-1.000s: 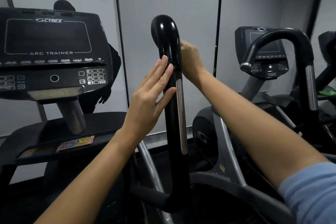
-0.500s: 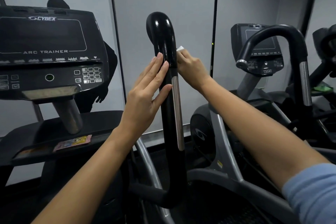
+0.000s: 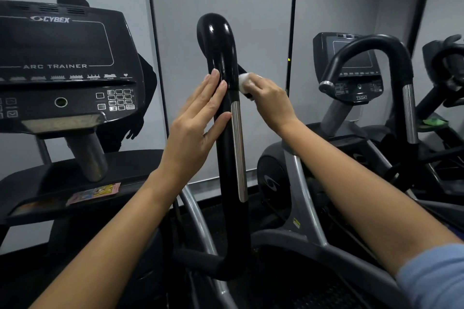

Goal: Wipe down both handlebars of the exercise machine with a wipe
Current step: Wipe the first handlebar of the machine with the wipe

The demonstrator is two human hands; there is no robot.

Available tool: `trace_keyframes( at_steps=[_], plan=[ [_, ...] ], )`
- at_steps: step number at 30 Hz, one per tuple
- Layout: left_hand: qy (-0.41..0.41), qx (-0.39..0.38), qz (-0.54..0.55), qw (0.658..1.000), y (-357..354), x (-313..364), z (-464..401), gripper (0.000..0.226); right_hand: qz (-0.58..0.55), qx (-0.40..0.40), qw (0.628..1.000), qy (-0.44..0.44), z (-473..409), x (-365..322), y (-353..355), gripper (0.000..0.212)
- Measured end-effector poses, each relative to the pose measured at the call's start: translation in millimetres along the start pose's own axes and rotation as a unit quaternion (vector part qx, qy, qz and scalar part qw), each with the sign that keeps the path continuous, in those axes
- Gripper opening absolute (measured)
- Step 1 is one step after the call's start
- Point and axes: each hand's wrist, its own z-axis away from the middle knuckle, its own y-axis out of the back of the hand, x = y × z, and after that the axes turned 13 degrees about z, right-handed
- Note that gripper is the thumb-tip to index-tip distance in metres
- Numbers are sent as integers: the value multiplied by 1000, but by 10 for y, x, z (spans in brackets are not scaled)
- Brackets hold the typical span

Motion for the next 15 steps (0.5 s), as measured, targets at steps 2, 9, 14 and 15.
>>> trace_keyframes(
  at_steps=[2, 9, 14, 15],
  plan=[
    [-1, -2, -3, 1000, 4, 1, -2, 46, -48, -43, 997, -51, -79, -87, -22, 17],
    [4, 1, -2, 1000, 3, 12, 3, 46, -206, -23, 937, -282, -10, -184, 65, 16],
    [1, 3, -5, 1000, 0, 9, -3, 46, -228, -57, 903, -361, -91, -235, -10, 21],
    [1, 3, -4, 1000, -2, 10, -4, 46, -230, -65, 901, -362, -95, -252, -28, 22]
  ],
)
